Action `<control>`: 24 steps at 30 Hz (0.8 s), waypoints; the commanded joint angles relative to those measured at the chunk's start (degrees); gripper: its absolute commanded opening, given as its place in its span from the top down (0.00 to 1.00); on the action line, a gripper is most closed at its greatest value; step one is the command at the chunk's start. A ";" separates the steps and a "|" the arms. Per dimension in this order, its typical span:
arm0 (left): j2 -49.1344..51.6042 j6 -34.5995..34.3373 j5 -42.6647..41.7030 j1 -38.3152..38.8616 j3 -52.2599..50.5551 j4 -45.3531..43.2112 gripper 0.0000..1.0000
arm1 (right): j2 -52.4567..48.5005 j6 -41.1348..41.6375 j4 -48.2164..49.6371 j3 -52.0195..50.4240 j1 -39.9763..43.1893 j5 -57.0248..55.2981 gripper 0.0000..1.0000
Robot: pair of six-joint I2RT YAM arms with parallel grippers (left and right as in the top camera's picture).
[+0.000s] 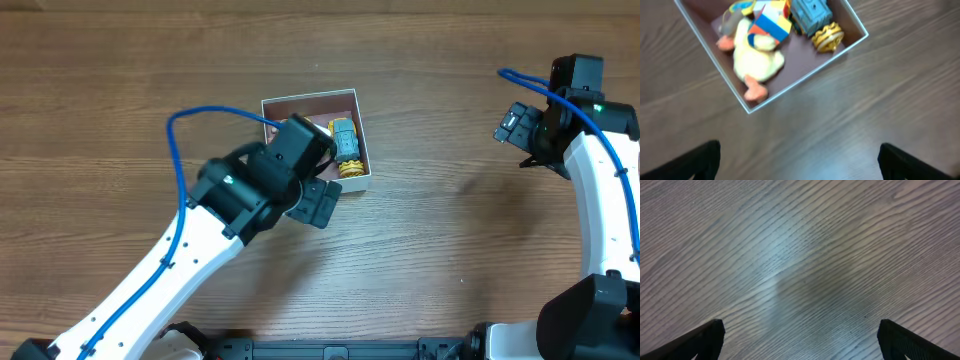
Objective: Pack container
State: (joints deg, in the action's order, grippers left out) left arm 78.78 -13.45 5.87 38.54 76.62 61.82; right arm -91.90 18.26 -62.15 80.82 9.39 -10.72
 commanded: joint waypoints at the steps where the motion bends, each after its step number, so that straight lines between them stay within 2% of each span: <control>1: -5.62 5.33 -0.07 -1.20 -11.63 -14.23 0.00 | 0.26 0.44 0.37 0.09 0.17 -0.13 0.00; 4: -15.52 9.18 -7.26 -7.78 -27.98 -33.53 0.00 | 0.26 0.44 0.37 0.09 0.17 -0.13 0.00; 6: -23.06 10.97 -14.97 -16.06 -37.33 -41.07 0.00 | 0.26 0.44 0.37 0.09 0.17 -0.13 0.00; 9: -33.59 10.93 -18.67 -25.97 -46.58 -41.77 0.00 | 0.26 0.44 0.37 0.09 0.17 -0.13 0.00; 12: -46.69 11.08 -17.29 -30.60 -54.77 -42.71 0.00 | 0.26 0.44 0.37 0.09 0.17 -0.13 0.00; 15: -59.91 11.17 -17.31 -33.44 -61.99 -47.50 0.00 | 0.26 0.44 0.37 0.09 0.17 -0.13 0.00; 18: -66.25 11.17 -17.51 -35.85 -65.09 -51.30 0.00 | 0.26 0.44 0.37 0.09 0.17 -0.13 0.00; 20: -70.16 11.17 -17.51 -37.46 -66.79 -57.18 0.00 | 0.26 0.44 0.37 0.09 0.17 -0.13 0.00; 24: -77.33 12.26 -17.46 -38.27 -67.49 -57.75 0.00 | 0.26 0.44 0.37 0.09 0.17 -0.13 0.00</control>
State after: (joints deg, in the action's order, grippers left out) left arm 5.56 -2.79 -10.96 0.91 10.22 4.29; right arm -91.90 18.37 -62.15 80.75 9.39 -10.72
